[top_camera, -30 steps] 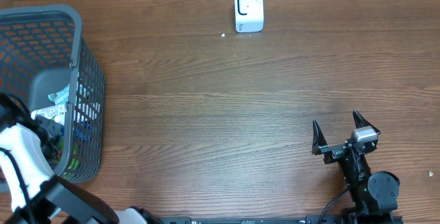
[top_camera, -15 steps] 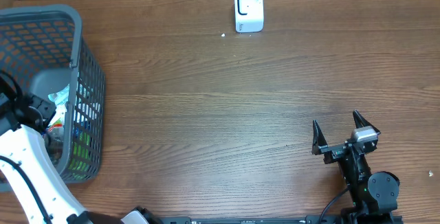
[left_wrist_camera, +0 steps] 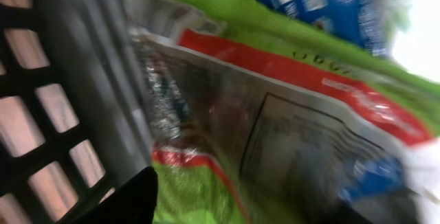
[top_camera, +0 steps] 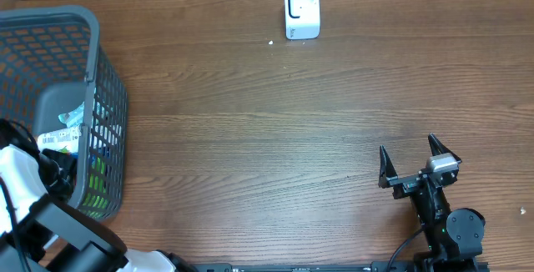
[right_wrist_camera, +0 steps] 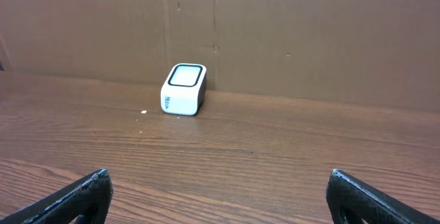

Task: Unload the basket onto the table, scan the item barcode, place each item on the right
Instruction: 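Grasp the green-and-red snack bag in the basket with the left gripper, then lift the snack bag out and place it on the table center, then reach into the basket and grasp the blue packet with the left gripper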

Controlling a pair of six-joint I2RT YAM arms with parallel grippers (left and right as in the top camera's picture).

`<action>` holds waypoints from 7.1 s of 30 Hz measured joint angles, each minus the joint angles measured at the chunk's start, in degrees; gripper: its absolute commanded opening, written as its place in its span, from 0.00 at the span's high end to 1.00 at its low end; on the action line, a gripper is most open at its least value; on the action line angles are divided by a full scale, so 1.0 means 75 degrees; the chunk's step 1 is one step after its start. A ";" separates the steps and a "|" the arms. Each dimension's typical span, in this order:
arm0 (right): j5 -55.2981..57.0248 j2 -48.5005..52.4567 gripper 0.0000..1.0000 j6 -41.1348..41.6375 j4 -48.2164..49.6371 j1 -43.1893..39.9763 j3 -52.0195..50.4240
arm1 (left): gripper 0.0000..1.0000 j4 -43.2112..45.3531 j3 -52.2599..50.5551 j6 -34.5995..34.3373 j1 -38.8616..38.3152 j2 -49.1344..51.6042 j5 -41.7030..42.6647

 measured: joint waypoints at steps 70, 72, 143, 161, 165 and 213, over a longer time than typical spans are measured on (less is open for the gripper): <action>0.0000 0.0000 0.00 -0.0003 -0.0003 0.0003 0.0000 | 0.28 0.0248 -0.0318 -0.0723 0.0061 -0.0137 -0.0038; 0.0000 0.0000 0.00 0.0000 -0.0003 0.0000 0.0000 | 0.29 0.0259 -0.0356 -0.0871 0.0070 0.0119 -0.0189; -0.0003 0.0000 0.00 0.0000 -0.0003 0.0003 0.0000 | 0.96 -0.3005 0.4788 0.1311 -0.8673 0.0102 0.0647; 0.0000 0.0000 0.00 0.0000 0.0000 0.0000 0.0000 | 0.46 -0.2433 0.4762 0.0087 -0.9943 0.3923 0.1107; 0.0000 0.0000 0.00 -0.0003 -0.0003 0.0000 0.0000 | 0.46 -0.2728 0.4829 0.0114 -0.9929 0.3914 0.1122; 0.0000 0.0000 0.00 -0.0003 -0.0006 0.0000 0.0000 | 0.22 -0.1154 0.1673 -0.0280 -0.0562 -0.0699 0.1166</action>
